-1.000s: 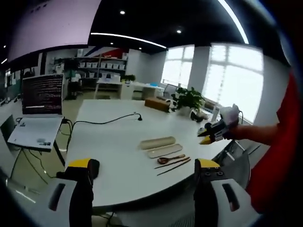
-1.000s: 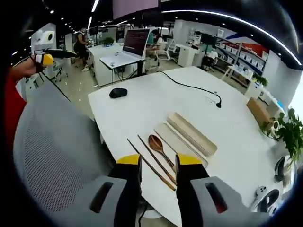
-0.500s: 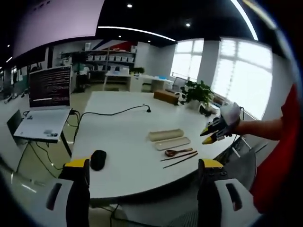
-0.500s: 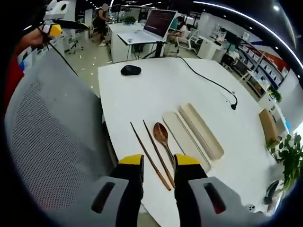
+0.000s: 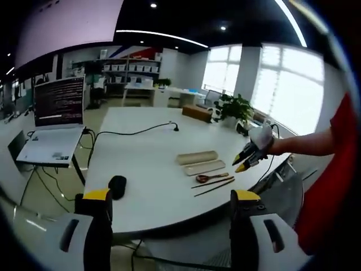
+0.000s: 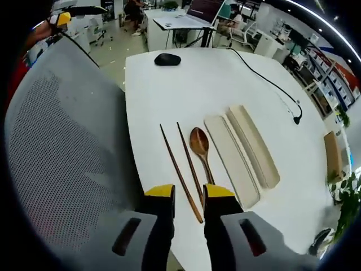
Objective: Arrange the utensils inside the cutlery case until each visible utensil rests in its matching compartment.
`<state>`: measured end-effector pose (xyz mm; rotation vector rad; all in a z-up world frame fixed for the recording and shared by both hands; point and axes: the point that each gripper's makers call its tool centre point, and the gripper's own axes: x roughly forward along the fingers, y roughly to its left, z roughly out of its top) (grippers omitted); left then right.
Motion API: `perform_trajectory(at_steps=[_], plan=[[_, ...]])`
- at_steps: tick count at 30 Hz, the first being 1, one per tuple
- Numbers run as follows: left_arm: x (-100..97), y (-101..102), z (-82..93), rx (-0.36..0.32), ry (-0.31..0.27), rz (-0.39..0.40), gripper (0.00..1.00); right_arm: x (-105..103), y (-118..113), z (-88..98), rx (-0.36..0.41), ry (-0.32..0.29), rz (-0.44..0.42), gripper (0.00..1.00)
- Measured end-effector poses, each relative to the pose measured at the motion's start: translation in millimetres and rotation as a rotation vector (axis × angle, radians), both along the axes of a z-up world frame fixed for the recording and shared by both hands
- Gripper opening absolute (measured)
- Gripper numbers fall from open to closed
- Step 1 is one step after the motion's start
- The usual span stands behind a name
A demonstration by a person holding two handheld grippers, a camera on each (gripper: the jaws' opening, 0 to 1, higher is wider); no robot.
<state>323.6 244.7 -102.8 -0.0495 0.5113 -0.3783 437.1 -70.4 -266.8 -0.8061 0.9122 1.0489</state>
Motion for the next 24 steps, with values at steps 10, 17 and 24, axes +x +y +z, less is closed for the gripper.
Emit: perform_trajectory(at_steps=[10,17,24], plan=[[0.7,5.2,2.1,0.021,-0.002,0.010,0.85,-0.4,3.7,-26.7,-0.072,0.028,0.082,0.14],[-2.7,5.4,0.8,0.025,-0.004,0.007,0.85,1.3,6.2,-45.4,-0.097,0.057,0.087,0.12],[-8.5,8.1,1.8,0.021,-0.013,0.028,0.84,-0.7,4.1,-61.4,-0.147,0.077,0.126,0.12]])
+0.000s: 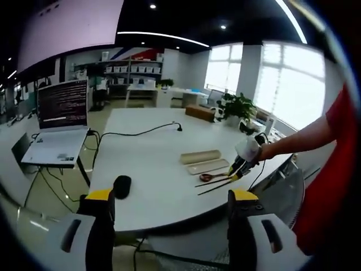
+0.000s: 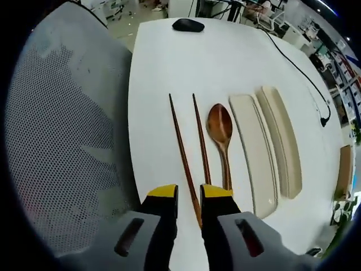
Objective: Arrange the utensils inside the cutlery case until each visible utensil rests in its matching compartment.
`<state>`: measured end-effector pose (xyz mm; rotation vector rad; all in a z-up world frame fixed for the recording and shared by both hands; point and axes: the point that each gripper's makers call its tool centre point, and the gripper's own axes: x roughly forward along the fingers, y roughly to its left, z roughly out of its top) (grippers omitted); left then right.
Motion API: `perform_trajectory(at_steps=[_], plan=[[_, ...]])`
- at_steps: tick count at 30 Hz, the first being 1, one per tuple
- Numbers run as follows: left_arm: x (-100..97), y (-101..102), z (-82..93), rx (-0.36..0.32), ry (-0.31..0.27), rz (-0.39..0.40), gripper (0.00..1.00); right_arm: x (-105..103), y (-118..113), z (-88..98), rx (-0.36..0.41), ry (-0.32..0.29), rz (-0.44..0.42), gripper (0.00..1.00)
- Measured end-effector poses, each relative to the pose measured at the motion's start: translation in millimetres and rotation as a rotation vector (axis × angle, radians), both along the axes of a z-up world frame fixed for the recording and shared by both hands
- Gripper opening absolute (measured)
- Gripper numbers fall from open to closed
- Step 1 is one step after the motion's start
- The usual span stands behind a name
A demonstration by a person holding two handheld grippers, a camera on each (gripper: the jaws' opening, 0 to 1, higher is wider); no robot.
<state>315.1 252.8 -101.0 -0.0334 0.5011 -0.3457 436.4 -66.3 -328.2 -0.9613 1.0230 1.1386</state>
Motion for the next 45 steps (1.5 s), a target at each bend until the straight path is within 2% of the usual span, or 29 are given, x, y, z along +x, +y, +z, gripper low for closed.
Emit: perform_trajectory(at_steps=[8,23,26,31,32,35,40,43,45], plan=[[-9.2,2.6,-1.8,-0.024,0.004,0.044,0.83,3.1,2.9,-8.4,-0.013,0.012,0.014,0.11],[-21.6,5.9,-2.6,-0.023,0.009,0.090,0.83,-0.9,3.2,-25.6,-0.055,0.042,0.053,0.10],[-23.6,6.6,-3.1,-0.023,0.011,0.097,0.83,0.5,3.8,-26.6,-0.061,0.029,0.064,0.10],[-24.7,6.3,-4.3,-0.026,0.017,0.106,0.82,-6.3,0.3,-36.5,-0.110,0.043,0.093,0.10],[-24.8,5.8,-4.3,-0.023,0.017,0.106,0.82,-5.8,4.9,-34.8,-0.085,0.038,0.097,0.05],[-24.5,4.7,-3.1,-0.016,0.015,0.106,0.82,-6.2,7.0,-33.3,-0.113,0.064,0.105,0.04],[-24.4,0.9,-4.6,-0.020,0.018,0.105,0.82,-6.1,8.3,-31.2,-0.135,0.106,0.049,0.03],[-23.3,-1.8,-5.5,-0.022,0.021,0.099,0.82,-7.5,9.5,-28.7,-0.146,0.107,0.089,0.01],[-22.3,-2.6,-4.7,-0.018,0.022,0.097,0.82,-7.7,9.1,-28.9,-0.162,0.114,0.065,0.01]])
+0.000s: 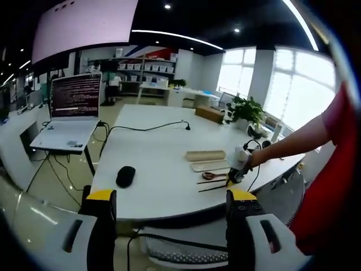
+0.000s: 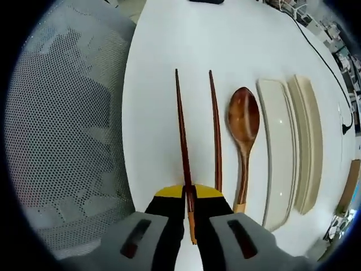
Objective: Arrange the utensils inside the cutlery case until each visible utensil rests in its matching compartment.
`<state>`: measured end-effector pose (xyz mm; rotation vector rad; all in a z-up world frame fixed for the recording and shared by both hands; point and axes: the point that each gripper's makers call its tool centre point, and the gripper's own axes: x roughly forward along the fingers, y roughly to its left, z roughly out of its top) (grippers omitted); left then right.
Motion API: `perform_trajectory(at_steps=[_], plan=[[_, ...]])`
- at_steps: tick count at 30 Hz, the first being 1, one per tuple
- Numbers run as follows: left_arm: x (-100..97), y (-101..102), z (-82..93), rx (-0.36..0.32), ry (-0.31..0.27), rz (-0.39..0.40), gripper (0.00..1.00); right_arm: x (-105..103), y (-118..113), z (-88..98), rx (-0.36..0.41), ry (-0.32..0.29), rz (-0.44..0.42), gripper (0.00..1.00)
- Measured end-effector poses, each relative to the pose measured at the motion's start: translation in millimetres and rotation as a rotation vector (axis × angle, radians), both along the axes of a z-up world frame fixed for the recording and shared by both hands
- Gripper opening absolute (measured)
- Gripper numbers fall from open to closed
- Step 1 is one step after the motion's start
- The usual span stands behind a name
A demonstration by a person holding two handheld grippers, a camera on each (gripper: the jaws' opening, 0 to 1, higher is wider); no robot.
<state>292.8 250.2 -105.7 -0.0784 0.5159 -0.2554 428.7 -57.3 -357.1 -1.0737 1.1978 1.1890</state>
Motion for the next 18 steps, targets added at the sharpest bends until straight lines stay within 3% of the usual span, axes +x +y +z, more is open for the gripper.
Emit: perform_trajectory(at_steps=[1,6,16,18], plan=[[0.5,0.1,1.2,0.003,-0.003,0.001,0.82,-0.1,-1.7,-0.5,-0.015,0.006,-0.033,0.01],[2.6,0.8,4.2,0.005,-0.010,0.011,0.82,1.9,-6.1,-3.5,-0.026,-0.003,-0.005,0.00],[2.7,-12.5,5.8,0.010,-0.020,0.011,0.81,4.2,-13.8,-4.9,0.026,0.031,-0.099,0.00],[3.9,-12.7,5.8,0.007,-0.021,0.006,0.81,7.8,-12.7,2.1,0.048,0.001,-0.076,0.00]])
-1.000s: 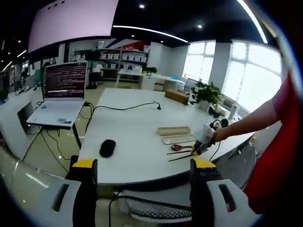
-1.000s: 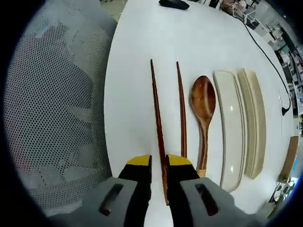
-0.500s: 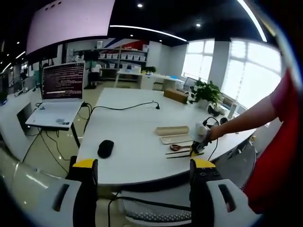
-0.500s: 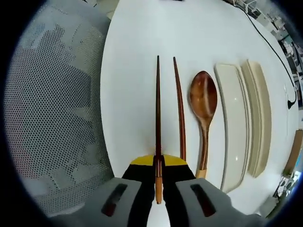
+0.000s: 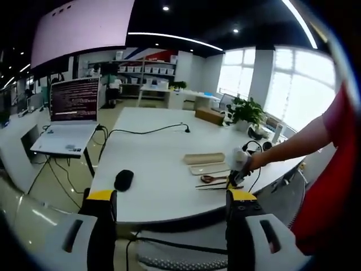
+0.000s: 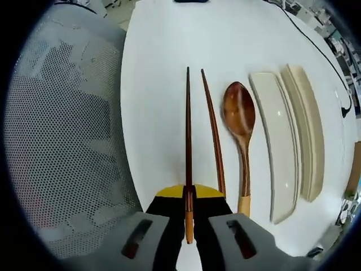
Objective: Arrange the utensils inside the cutlery case until each visible utensil rests in its matching compartment.
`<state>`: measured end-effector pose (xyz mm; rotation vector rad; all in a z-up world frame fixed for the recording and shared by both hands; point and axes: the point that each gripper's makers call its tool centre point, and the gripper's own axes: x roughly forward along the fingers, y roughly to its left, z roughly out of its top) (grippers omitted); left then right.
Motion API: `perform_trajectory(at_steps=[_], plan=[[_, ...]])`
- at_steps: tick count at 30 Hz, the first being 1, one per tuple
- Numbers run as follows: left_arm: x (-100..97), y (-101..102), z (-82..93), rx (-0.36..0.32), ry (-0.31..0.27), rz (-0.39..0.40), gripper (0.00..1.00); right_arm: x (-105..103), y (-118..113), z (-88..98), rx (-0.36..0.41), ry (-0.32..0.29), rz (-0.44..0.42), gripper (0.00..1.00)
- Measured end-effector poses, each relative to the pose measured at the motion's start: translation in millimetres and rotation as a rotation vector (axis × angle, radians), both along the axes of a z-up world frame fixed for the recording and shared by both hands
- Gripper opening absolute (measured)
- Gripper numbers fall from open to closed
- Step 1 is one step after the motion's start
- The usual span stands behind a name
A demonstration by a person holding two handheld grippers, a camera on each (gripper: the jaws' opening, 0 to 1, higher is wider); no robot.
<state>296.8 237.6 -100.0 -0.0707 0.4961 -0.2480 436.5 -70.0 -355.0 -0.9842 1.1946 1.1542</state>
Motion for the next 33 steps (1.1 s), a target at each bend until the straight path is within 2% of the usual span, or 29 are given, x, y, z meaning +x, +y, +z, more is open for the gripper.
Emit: perform_trajectory(at_steps=[6,14,23,33], plan=[[5.8,2.5,-1.1,0.000,-0.002,-0.017,0.81,6.6,-4.2,17.8,0.004,-0.027,0.011,0.00],[15.7,2.6,-3.0,0.003,0.000,-0.058,0.81,3.8,-3.7,35.1,0.023,-0.056,0.038,0.00],[21.2,-4.4,-7.3,-0.001,0.012,-0.101,0.81,25.6,-6.7,50.4,0.014,-0.100,0.079,0.00],[28.2,0.3,-8.3,-0.009,0.015,-0.107,0.81,41.6,-8.0,61.3,0.000,-0.124,0.100,0.00]])
